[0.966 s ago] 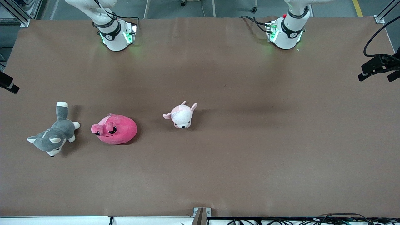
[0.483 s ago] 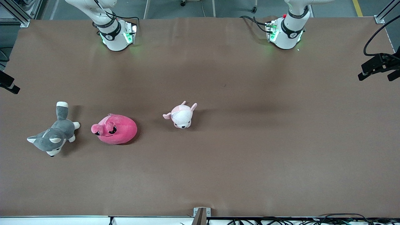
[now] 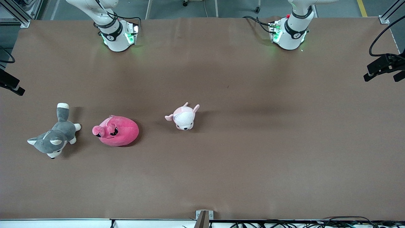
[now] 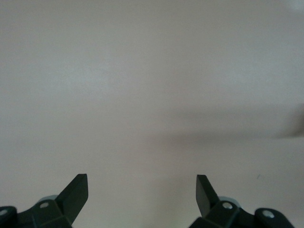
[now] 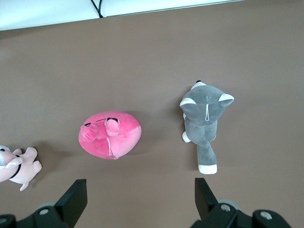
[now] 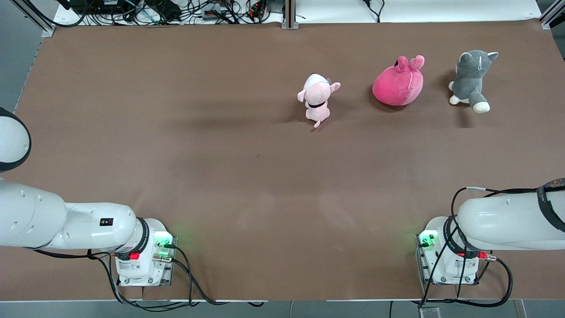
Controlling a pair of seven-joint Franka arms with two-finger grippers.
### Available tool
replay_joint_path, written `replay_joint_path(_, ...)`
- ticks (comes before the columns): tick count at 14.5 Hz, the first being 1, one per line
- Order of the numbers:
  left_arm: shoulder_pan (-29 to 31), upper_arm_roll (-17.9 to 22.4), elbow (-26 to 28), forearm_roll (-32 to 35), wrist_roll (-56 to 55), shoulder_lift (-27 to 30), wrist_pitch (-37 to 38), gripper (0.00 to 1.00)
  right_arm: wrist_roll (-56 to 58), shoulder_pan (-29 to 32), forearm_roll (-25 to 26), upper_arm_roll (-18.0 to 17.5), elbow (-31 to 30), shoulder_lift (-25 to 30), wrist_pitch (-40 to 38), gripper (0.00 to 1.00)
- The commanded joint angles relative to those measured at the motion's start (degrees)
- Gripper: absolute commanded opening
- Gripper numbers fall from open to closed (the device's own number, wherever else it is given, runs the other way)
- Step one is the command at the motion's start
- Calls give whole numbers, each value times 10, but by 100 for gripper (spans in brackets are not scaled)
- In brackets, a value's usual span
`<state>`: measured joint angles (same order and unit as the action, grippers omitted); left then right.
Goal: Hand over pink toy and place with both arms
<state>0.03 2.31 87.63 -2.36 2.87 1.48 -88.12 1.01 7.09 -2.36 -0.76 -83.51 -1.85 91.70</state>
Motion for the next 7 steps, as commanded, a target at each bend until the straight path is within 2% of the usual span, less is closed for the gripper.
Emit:
replay_joint_path(1, -3, 5, 10, -8, -1, 11, 2, 100, 5, -6, 30, -6, -58, 50, 22, 100)
replay_joint_path(4, -3, 5, 9, -8, 0, 11, 1, 100, 6, -6, 31, -6, -99, 74, 44, 100)
replay_joint_path(7, -3, 4, 8, -4, 0, 10, -2, 100, 9, -6, 31, -6, -97, 74, 39, 100)
